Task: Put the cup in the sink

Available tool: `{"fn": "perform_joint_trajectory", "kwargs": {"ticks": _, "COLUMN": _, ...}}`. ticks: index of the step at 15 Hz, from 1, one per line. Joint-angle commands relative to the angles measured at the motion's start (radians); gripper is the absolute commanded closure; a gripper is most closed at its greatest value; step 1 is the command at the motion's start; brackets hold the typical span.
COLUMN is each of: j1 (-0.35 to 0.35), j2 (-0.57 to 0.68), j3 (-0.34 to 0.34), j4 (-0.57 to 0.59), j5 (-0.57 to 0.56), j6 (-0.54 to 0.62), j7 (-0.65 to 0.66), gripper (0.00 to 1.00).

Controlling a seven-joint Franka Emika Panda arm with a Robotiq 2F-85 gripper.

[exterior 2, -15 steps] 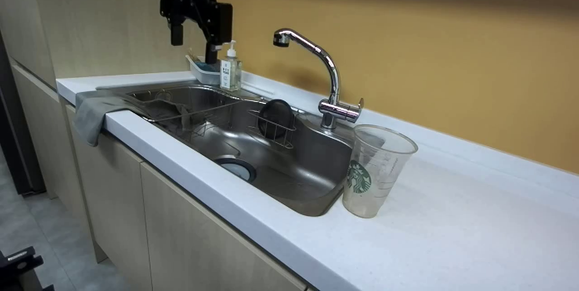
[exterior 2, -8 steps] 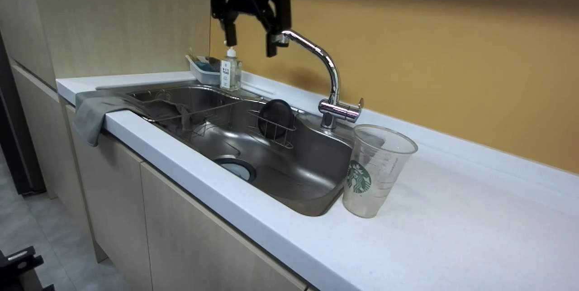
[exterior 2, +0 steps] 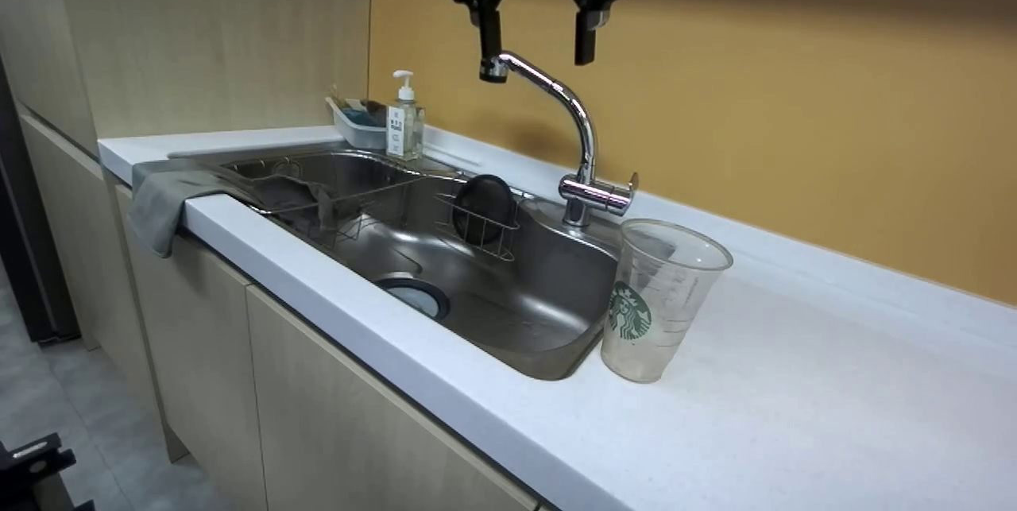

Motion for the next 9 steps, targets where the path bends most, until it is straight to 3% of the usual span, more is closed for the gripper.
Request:
{"fn": "perform_joint_trajectory", "kwargs": {"ticks": 1, "j1": 0.010, "j2": 0.005, "j3": -0.002, "j4": 0.001, "j5": -0.003, "j6": -0.001, "j7": 0.003, "gripper": 0.00}}
{"fn": "perform_joint_trajectory", "kwargs": {"ticks": 9, "j1": -0.011, "j2": 0.058, "j3": -0.148, "j4": 0.024, "j5": -0.028, "j6": -0.022, "j7": -0.381, "gripper": 0.00}}
